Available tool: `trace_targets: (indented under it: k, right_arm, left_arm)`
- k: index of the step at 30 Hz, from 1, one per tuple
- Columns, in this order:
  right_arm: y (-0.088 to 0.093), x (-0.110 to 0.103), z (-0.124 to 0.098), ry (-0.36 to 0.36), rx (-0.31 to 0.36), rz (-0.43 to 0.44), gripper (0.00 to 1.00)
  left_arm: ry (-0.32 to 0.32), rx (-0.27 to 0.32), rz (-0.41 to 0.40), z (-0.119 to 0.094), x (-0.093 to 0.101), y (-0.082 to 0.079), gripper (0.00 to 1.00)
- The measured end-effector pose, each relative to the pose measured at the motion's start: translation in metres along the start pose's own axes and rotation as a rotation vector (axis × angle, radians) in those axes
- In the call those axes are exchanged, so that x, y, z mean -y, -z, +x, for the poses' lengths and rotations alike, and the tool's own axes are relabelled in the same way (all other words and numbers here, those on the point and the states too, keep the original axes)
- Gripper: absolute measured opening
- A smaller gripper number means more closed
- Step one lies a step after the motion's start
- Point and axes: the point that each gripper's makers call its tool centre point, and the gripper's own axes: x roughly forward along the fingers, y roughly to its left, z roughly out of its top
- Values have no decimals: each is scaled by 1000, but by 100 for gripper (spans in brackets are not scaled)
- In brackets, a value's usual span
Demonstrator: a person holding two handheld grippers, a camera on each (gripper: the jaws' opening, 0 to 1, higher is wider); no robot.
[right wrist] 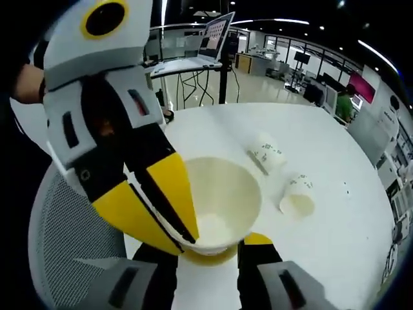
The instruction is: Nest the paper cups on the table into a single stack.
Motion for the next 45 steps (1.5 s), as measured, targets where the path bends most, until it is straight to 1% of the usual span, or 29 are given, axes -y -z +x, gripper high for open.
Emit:
trace_targets:
  k: [1, 2, 3, 5, 6, 9, 10, 11, 13, 16, 18, 20, 21, 25, 28, 29, 31, 32, 33, 36, 38, 43, 45]
  right_arm:
    - [-2, -2, -3, 2, 2, 3, 34]
    - [-3, -2, -3, 2, 3, 5, 34]
    - [-3, -3, -4, 3, 4, 8, 34]
    - [-3, -3, -5, 3, 5, 9, 34]
    - [-3, -2, -4, 3, 5, 9, 34]
    - [-1, -2, -3, -1, 3, 7, 34]
    - [-1, -1, -4, -3, 3, 6, 34]
    - [1, 2, -3, -3, 2, 7, 35]
    - [2, -1, -6, -9, -1, 0, 39]
    - [5, -2, -11, -12, 1, -9, 40]
    - [9, 3, -8, -12, 3, -5, 41]
    - [9, -1, -14, -13, 1, -3, 41]
    - [11, 1, -11, -12, 1, -3, 42]
    - [16, 2, -13, -9, -1, -5, 42]
    - [16, 0, -17, -7, -4, -6, 42]
    - [19, 1, -17, -5, -5, -4, 43]
    - [22, 3, -16, -5, -7, -3, 43]
    - [23, 3, -15, -4, -8, -3, 43]
    - [24, 3, -15, -4, -11, -1, 43]
    - [28, 4, -14, -2, -14, 6, 43]
    - [30, 4, -13, -1, -16, 13, 43]
    - [31, 0, -18, 0, -24, 19, 43]
    - [33, 2, -16, 4, -24, 28, 43]
  left_arm:
    - [0, 3, -8, 0, -1, 0, 2]
    - [0, 4, -11, -1, 4, -2, 2]
    - [0, 5, -15, -1, 5, -3, 2]
    - [1, 6, -20, 1, -2, 0, 2]
    - [2, 5, -19, 0, 3, -2, 2]
    - [5, 4, -17, 0, 7, -4, 2]
    - [5, 0, -15, 3, -1, 1, 2]
    - [4, -7, -9, 4, -3, 3, 2]
    - [5, -15, -4, 2, 7, 0, 2]
    - [8, -22, -4, 5, 2, 6, 2]
    - [9, -26, -3, 7, 0, 9, 2]
    - [12, -34, 0, 9, 1, 12, 2]
    - [13, -39, 5, 10, 2, 13, 2]
    - [16, -47, 7, 11, 5, 13, 2]
    - [17, -49, 4, 14, 2, 16, 2]
    - [17, -52, 4, 15, 2, 16, 2]
    - [19, -56, 2, 15, 9, 15, 2]
    - [17, -60, 1, 17, 2, 19, 2]
    - [15, -63, 0, 18, 1, 21, 1]
    - [11, -70, 0, 19, 6, 23, 0]
    - [9, -76, 0, 21, 5, 26, 0]
    - [6, -77, -7, 23, 7, 26, 1]
    - [3, -80, -5, 27, -2, 30, 1]
